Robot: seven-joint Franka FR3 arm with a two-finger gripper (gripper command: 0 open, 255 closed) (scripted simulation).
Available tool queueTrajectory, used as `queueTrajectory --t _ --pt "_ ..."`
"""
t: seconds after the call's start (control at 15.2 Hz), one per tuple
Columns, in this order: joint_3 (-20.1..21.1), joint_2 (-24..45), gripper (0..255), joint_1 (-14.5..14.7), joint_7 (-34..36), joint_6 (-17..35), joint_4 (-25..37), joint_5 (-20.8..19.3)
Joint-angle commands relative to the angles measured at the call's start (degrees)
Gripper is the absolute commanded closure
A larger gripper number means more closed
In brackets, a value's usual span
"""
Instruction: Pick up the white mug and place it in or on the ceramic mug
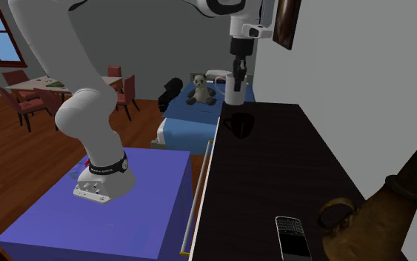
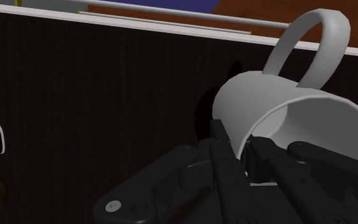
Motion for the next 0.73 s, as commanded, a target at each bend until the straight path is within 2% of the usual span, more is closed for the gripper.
queueTrajectory --t 0.0,0.66 --pt "0.0 0.2 255 0.0 0.0 1.6 -1.4 0.0" --pt "0.3 1.9 255 0.1 0.1 9.4 -7.5 -0.1"
